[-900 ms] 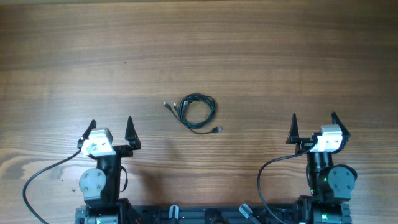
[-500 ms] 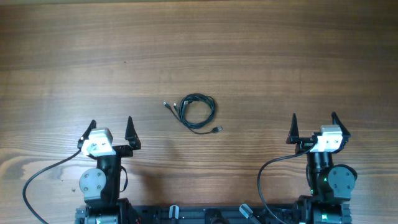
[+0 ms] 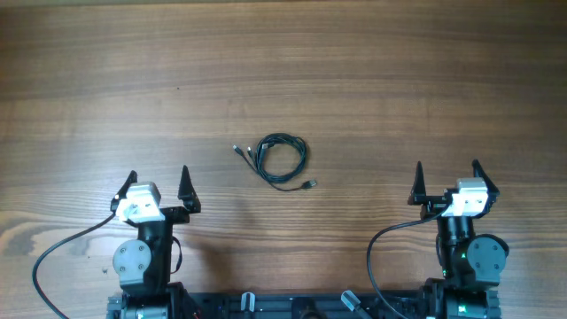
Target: Untangle cables
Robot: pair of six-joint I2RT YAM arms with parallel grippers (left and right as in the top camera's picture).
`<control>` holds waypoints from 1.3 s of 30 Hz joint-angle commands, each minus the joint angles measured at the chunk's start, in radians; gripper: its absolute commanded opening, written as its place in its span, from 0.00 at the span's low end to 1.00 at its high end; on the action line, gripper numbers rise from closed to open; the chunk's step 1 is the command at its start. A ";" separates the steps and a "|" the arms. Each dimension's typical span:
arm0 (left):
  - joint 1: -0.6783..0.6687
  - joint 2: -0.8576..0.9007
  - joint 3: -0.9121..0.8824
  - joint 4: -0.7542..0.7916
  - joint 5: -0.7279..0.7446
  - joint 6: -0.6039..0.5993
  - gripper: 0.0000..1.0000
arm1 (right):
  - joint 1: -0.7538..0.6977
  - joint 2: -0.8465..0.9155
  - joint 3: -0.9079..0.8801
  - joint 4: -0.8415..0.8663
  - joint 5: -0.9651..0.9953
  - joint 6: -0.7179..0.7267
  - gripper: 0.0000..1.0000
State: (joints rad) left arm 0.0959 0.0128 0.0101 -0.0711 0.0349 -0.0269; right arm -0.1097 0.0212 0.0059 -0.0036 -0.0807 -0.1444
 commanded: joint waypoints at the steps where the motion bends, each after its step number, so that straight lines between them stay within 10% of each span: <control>1: -0.006 -0.008 -0.004 -0.005 0.008 0.016 1.00 | 0.006 -0.014 0.002 0.001 0.013 -0.013 1.00; 20: -0.006 -0.008 -0.004 -0.005 0.011 0.015 1.00 | 0.006 -0.012 0.002 0.001 0.013 -0.035 1.00; 31: -0.007 -0.005 -0.004 0.023 0.323 -0.519 1.00 | 0.006 -0.008 0.002 0.007 -0.071 0.858 1.00; 39: -0.007 0.029 -0.004 0.024 0.695 -0.699 1.00 | 0.006 0.050 0.002 0.027 -0.383 0.959 1.00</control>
State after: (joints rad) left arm 0.0959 0.0227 0.0101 -0.0414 0.4816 -0.6159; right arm -0.1097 0.0353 0.0059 0.0120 -0.2565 0.6735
